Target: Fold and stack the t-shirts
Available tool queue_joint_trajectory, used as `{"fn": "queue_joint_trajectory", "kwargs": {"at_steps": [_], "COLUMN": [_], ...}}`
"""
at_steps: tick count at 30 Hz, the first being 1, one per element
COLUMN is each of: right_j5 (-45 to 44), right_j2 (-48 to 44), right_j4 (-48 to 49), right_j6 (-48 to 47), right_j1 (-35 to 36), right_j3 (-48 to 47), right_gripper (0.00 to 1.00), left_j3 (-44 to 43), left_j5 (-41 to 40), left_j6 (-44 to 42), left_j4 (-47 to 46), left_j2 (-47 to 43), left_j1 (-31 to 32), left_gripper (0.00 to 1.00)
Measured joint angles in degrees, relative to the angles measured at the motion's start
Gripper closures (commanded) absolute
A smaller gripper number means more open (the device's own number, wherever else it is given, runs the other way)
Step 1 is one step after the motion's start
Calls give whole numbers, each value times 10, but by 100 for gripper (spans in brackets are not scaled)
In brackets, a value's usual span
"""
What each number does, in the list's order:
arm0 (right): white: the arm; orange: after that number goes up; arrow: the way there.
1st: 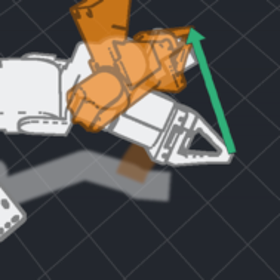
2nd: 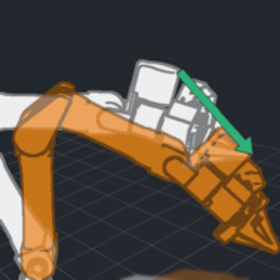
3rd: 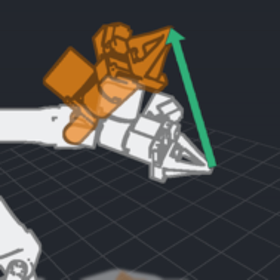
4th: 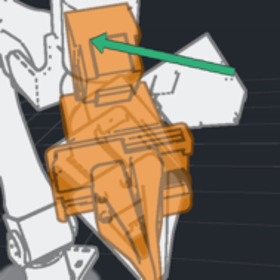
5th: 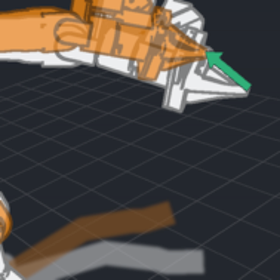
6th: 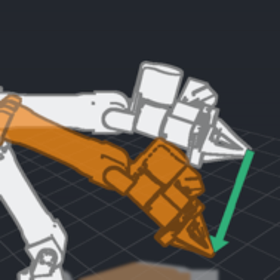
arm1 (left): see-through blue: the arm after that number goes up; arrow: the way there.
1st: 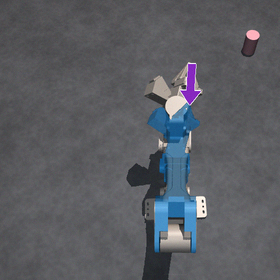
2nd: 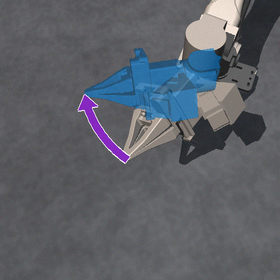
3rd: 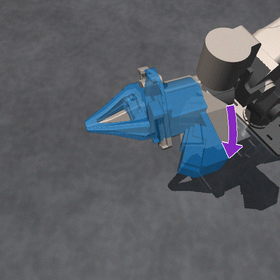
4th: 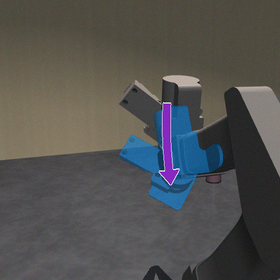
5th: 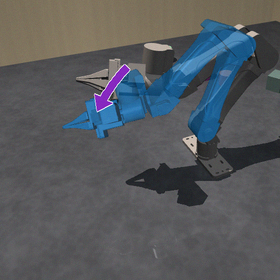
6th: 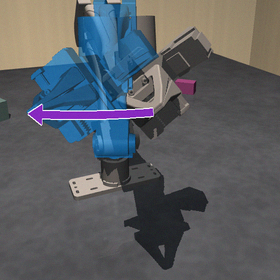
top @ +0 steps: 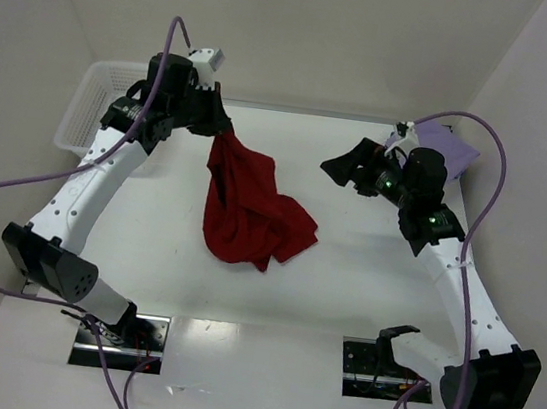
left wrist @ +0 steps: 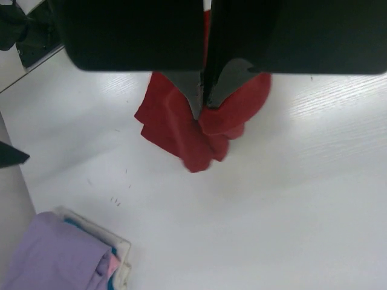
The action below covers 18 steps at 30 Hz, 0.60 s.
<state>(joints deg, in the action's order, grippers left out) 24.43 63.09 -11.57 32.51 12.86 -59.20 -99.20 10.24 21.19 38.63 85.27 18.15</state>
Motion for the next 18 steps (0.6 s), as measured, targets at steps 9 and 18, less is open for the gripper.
{"fn": "queue_joint_trajectory", "kwargs": {"at_steps": [9,18], "right_j5": [-16,-88], "right_j2": [32,135], "right_j4": [67,106], "right_j6": [32,49], "right_j1": [154,258], "right_j3": [27,9], "right_gripper": [0,0], "left_j3": [16,-6], "left_j5": [7,20], "left_j6": [37,78], "left_j4": [-64,-82], "left_j2": [38,40], "left_j1": [0,10], "left_gripper": [100,100]}}
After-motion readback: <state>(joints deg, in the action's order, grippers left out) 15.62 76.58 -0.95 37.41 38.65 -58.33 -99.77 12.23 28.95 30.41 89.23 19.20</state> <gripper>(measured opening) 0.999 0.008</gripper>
